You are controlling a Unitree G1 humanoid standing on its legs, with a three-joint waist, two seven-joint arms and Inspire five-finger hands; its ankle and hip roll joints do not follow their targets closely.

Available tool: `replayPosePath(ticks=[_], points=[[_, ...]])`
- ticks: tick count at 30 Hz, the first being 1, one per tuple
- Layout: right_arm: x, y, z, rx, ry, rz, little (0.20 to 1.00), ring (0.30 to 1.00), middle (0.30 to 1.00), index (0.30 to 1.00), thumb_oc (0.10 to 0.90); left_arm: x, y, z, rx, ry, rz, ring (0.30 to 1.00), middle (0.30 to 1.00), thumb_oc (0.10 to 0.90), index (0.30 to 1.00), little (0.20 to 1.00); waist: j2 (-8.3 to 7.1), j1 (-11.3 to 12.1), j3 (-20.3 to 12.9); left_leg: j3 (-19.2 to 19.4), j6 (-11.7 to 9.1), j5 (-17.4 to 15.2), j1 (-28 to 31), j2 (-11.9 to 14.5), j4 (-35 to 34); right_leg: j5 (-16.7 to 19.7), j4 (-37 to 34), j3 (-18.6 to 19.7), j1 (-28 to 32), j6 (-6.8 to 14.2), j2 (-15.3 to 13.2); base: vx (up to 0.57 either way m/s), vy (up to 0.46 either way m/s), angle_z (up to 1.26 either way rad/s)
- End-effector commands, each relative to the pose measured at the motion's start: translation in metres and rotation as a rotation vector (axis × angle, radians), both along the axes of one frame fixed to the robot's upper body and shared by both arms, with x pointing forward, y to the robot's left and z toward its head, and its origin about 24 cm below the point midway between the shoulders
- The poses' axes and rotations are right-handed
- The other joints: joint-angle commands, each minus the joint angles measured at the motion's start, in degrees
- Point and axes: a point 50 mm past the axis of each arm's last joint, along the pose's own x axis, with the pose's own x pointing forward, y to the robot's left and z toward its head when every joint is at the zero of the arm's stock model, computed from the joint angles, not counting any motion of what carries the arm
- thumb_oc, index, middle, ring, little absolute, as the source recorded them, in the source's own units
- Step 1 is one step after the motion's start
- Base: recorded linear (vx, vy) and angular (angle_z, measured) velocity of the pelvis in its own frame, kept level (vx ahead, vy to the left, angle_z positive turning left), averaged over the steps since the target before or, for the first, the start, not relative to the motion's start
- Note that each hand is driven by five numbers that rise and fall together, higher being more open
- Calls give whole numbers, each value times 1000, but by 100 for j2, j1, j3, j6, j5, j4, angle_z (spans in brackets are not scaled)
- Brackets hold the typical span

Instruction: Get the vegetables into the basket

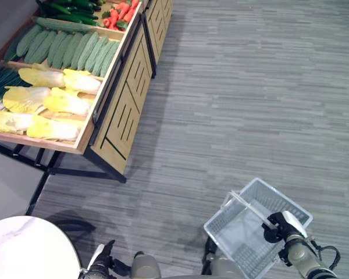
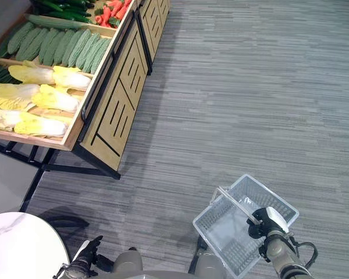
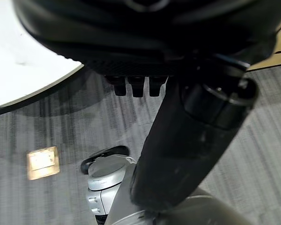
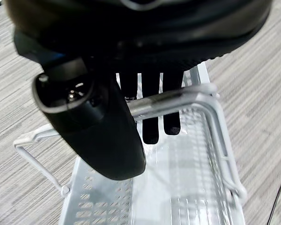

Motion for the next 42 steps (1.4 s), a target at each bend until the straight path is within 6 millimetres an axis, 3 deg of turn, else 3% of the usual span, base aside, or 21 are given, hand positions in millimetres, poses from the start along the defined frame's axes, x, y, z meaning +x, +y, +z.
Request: replayPosePath(ticks=[1, 4, 5, 7, 9, 14, 17, 20, 23, 27, 29, 30, 34, 38, 41, 42], points=[[8, -25, 23, -87, -103, -20, 300, 300, 300, 300, 400, 15, -8, 3, -1, -46, -68, 1000, 1000, 900, 1000, 1000, -70, 67, -8, 496, 631, -255, -124, -454, -1158, -150, 536, 183, -178, 622, -360, 196, -57, 20], [4, -22, 18, -83, -88, -18, 300, 300, 300, 300, 400, 14, -9, 2, 25, -31, -88, 1000, 1000, 900, 1000, 1000, -33, 181, -56, 463, 633, 78, -568, -443, -1874, -275, 439, 220, 8, 652, -250, 196, -2, 10], [4, -22, 18, -83, -88, -18, 300, 300, 300, 300, 400, 14, -10, 2, 25, -31, -88, 1000, 1000, 900, 1000, 1000, -36, 181, -55, 465, 630, 91, -549, -443, -1902, -282, 438, 219, 14, 652, -250, 164, 17, -4], [2, -14, 12, -63, -86, -12, 300, 300, 300, 300, 400, 8, -7, 0, 47, -9, -84, 1000, 1000, 900, 1000, 1000, -40, 312, -74, 436, 531, 440, -817, -433, -2243, -459, 420, 356, 275, 629, -152, 275, 68, -20], [-2, -10, 7, -50, -60, -15, 300, 300, 300, 300, 400, 7, -6, 0, 47, -1, -84, 1000, 1000, 900, 1000, 1000, -31, 395, -109, 438, 530, 517, -814, -430, -2217, -570, 467, 428, 445, 638, -137, 342, 162, -32], [-10, -4, -3, -13, -30, -74, 300, 300, 300, 300, 400, -6, -1, -2, 65, 41, -88, 1000, 1000, 900, 1000, 1000, -194, 499, -276, 682, 844, 126, -620, -670, -1979, -569, 691, 593, 657, 857, -522, 286, 275, -39], [-1, 7, -5, 15, -41, -50, 300, 300, 300, 300, 400, 0, 9, 2, 89, 31, -84, 1000, 1000, 900, 1000, 1000, -340, 508, -303, 861, 1095, -210, -565, -943, -1772, -75, 1146, 777, 428, 1046, -842, 198, 336, -9], [14, 16, -2, 40, -77, -20, 300, 300, 300, 300, 400, 12, 16, 8, 105, -11, -74, 1000, 1000, 900, 1000, 1000, -277, 452, -165, 822, 1362, -454, -292, -1147, -1749, 372, 2589, 1035, -205, 1028, -861, 178, 333, -20], [20, 21, 1, 45, -95, 15, 300, 300, 300, 300, 400, 15, 23, 11, 108, -28, -35, 1000, 1000, 900, 1000, 1000, -196, 346, -38, 703, 1452, -605, 13, -1215, -1772, 502, 2814, 1014, -673, 923, -757, 220, 185, 9], [22, 22, 2, 46, -105, 30, 300, 300, 300, 300, 400, 14, 26, 11, 102, -23, 5, 1000, 1000, 900, 1000, 1000, -193, 218, 54, 511, 1424, -804, 253, -1292, -1706, 398, 2245, 923, -847, 878, -789, 259, -27, 48], [22, 20, 2, 43, -95, 20, 300, 300, 300, 300, 400, 11, 21, 8, 96, -5, 4, 1000, 1000, 900, 1000, 1000, -228, 61, 97, 186, 1298, -1222, 510, -1363, -1368, 643, 1019, 1196, -1038, 1016, -1010, 562, -248, 65], [22, 21, 1, 46, -97, 20, 300, 300, 300, 300, 400, 9, 20, 7, 94, -1, 5, 1000, 1000, 900, 1000, 1000, -261, 15, 93, 75, 1265, -1321, 587, -1385, -1296, 798, 769, 1399, -1167, 1073, -1105, 478, -242, 66], [22, 25, 0, 55, -88, 37, 300, 300, 300, 300, 400, -2, 17, 3, 87, 34, 5, 1000, 1000, 900, 1000, 1000, -304, -34, 70, -301, 1152, -1620, 856, -1355, -1106, 991, 580, 1682, -1224, 1207, -1117, 311, -179, 78], [18, 26, -3, 60, -59, 66, 300, 300, 300, 300, 400, -20, 17, -2, 82, 82, 40, 1000, 1000, 900, 1000, 1000, -313, 79, -113, -602, 991, -1559, 1099, -1089, -1087, 743, 792, 1410, -1064, 1105, -886, 323, -297, 69], [17, 25, -2, 51, -51, 81, 300, 300, 300, 300, 400, -25, 19, -2, 87, 92, 62, 1000, 1000, 900, 1000, 1000, -279, 108, -160, -834, 876, -1295, 1114, -892, -1039, 552, 900, 1270, -951, 952, -663, 220, -274, 33], [14, 19, -2, 43, -47, 54, 300, 300, 300, 300, 400, -25, 17, -3, 83, 98, 53, 1000, 1000, 900, 1000, 1000, -257, 164, -193, -1007, 780, -970, 1041, -728, -939, 351, 1004, 1078, -876, 837, -519, 145, -204, 42]])
